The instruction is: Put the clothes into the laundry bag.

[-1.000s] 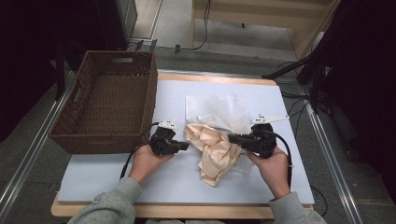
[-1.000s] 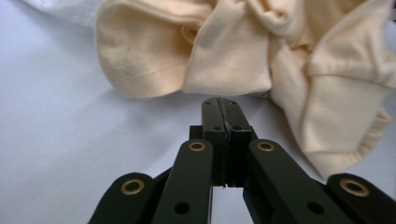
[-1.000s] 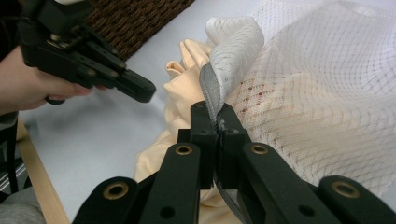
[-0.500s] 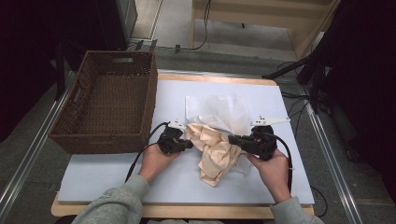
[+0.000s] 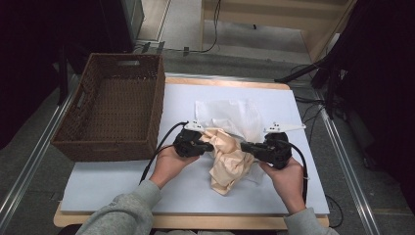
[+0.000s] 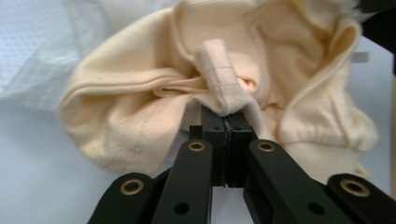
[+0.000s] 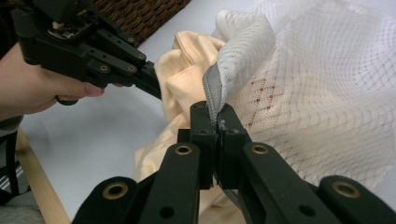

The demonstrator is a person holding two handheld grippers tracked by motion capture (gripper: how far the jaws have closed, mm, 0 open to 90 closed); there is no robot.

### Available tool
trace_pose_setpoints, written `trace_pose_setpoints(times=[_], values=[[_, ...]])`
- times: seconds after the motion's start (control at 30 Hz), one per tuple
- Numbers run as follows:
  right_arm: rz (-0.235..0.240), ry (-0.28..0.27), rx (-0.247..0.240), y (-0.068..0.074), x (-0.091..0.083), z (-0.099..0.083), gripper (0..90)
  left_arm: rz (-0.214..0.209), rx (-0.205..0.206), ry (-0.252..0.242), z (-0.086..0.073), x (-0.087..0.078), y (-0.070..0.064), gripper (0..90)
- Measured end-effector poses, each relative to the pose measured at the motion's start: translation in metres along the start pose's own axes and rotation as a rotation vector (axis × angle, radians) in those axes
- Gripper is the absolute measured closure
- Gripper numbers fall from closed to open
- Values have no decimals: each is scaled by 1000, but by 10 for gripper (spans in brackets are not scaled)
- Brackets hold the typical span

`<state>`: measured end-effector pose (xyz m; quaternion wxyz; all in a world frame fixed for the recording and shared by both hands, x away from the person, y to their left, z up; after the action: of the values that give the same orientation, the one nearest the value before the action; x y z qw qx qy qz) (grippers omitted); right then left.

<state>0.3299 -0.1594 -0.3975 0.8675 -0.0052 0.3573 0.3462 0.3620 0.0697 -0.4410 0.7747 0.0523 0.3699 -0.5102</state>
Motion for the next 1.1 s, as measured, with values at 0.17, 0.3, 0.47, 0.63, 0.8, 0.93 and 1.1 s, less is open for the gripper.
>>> trace_pose_setpoints(times=[0.17,0.3,0.47,0.63,0.8,0.93,1.1], values=[[-4,1,0,1,1,1,886,-16,11,-10,10,9,-7,900],[-6,3,6,0,1,1,886,-27,34,-18,21,18,-16,900],[-8,-1,11,-1,0,1,886,-27,70,9,33,38,-26,900],[-11,-7,15,-3,-1,1,885,-14,82,44,35,53,-28,900],[-6,-21,23,-2,-3,2,886,-10,69,67,37,64,-27,900],[-7,-37,22,0,-7,5,888,-1,68,86,37,69,-28,900],[-9,-45,13,3,-12,8,890,5,68,99,36,74,-28,900]])
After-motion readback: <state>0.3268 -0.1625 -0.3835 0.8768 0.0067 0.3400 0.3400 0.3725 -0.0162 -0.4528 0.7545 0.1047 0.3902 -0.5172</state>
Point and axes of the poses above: each handheld gripper's, and its own axes: x roughly forward along the jaws, z roughly out of its top, y roughly to its left, the point moved 3 cm from there along x, roughly forward along the jaws, and after that the axes turned 6 degrees about -z, right-handed, at the moved point
